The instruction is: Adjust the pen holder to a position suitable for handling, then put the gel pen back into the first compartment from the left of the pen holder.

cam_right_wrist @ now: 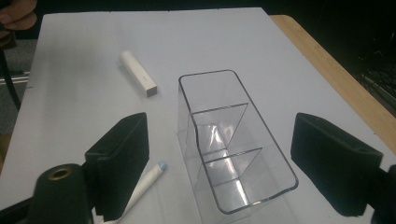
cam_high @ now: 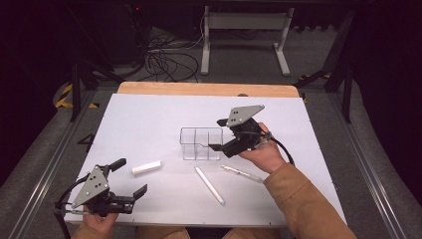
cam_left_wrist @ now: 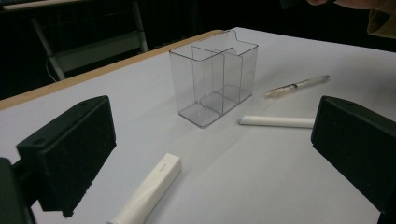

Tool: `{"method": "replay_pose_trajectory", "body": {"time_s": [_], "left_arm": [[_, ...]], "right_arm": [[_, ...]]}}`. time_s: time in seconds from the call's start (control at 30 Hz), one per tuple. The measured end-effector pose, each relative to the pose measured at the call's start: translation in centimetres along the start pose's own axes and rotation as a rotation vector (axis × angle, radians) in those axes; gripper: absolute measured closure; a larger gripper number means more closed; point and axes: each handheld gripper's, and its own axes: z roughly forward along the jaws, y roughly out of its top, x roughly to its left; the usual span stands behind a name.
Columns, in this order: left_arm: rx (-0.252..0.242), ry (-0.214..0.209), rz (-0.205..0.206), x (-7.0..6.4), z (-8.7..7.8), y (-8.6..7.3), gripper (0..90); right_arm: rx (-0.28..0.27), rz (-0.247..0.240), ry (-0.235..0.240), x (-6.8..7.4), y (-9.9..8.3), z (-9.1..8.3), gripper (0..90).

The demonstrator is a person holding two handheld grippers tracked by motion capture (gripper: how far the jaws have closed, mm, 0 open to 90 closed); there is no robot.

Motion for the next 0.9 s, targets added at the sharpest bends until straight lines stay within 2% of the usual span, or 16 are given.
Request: {"method": "replay_pose_trajectory", "body": {"time_s": [0.5,0.77,0.9], "left_arm": [[0.001,-0.001,0.003,0.0,0.0,0.0,0.6],[0.001,0.000,0.000,-0.1,0.1,0.0,0.6],[0.001,0.000,0.005,-0.1,0.1,0.1,0.6]], "right_arm": [[-0.017,0.013,-0.047,1.1,-0.6,-2.3,11.4],[-0.002,0.020,-0.078,1.8,-2.3,-3.9,7.9],[0.021,0.040,-0.095,2.0,-3.6,-4.5,8.4]]}}
